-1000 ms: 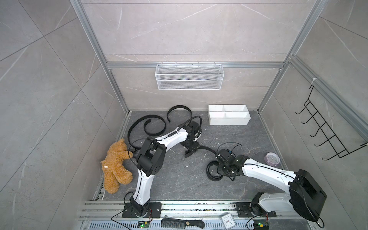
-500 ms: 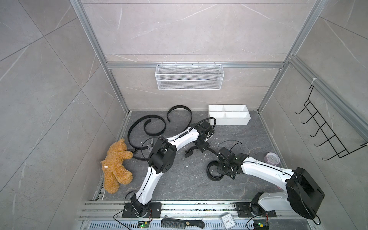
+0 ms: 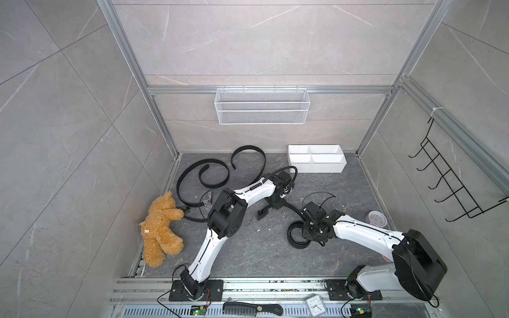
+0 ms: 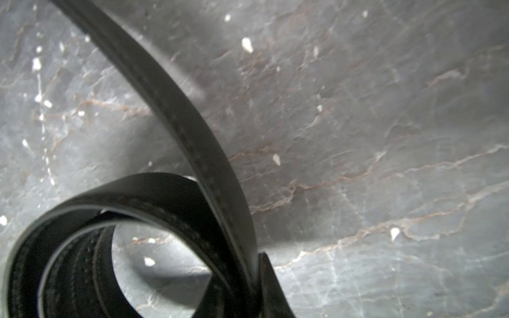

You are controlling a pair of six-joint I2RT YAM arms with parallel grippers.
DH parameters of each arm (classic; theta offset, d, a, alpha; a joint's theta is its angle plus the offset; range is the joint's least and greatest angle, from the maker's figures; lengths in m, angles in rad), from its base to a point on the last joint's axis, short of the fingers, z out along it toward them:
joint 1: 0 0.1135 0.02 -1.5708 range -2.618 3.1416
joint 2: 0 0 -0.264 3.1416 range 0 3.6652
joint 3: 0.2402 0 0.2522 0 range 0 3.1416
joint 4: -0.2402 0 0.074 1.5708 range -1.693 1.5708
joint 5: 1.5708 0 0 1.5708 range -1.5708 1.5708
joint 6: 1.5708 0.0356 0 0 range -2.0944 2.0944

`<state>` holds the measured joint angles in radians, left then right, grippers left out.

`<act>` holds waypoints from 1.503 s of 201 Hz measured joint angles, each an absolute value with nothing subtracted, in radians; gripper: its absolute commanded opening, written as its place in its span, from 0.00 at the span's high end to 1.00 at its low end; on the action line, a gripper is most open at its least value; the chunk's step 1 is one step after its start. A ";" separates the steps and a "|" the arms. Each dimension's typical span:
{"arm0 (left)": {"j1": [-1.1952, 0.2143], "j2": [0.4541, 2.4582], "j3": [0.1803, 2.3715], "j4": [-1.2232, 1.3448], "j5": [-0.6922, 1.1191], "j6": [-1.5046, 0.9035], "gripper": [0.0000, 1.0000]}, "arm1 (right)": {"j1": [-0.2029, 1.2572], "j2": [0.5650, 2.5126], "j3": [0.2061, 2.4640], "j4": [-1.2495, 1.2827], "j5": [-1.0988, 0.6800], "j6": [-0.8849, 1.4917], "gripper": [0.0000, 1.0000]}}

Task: Place the belts into the storage roll
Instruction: Roll the belt at the center of the board.

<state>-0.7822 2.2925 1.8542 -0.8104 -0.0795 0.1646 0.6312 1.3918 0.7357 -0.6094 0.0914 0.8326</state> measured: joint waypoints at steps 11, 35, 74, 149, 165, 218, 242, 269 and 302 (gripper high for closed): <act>-0.781 2.272 1.821 -0.805 -0.077 0.141 0.96 | 0.614 1.402 0.751 -0.609 0.097 0.829 1.00; -0.782 2.205 1.711 -0.790 -0.073 0.065 1.00 | 0.578 1.444 0.787 -0.608 0.113 0.809 1.00; -0.779 2.069 1.496 -0.735 -0.020 -0.104 1.00 | 0.534 1.517 0.804 -0.563 0.111 0.807 1.00; -0.823 1.898 1.228 -0.574 0.094 -0.461 1.00 | 0.521 1.611 0.870 -0.522 0.104 0.846 0.84; -0.827 1.893 1.219 -0.559 0.107 -0.501 1.00 | 0.517 1.638 0.897 -0.552 0.104 0.846 0.82; -0.863 1.870 1.178 -0.514 0.116 -0.611 1.00 | 0.479 1.736 0.994 -0.532 0.128 0.845 0.72; -0.871 1.842 1.132 -0.469 0.116 -0.662 1.00 | 0.461 1.739 0.994 -0.509 0.125 0.841 0.71; -0.878 1.823 1.095 -0.412 0.116 -0.728 1.00 | 0.448 1.747 0.998 -0.496 0.113 0.837 0.71; -0.905 1.817 1.067 -0.334 0.116 -0.824 1.00 | 0.424 1.769 1.019 -0.463 0.096 0.838 0.72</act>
<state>-0.9051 1.8168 1.0672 -0.3344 0.1162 -0.8238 0.4240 1.7687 1.0195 -0.4629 0.0959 0.8375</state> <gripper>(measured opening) 0.070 0.281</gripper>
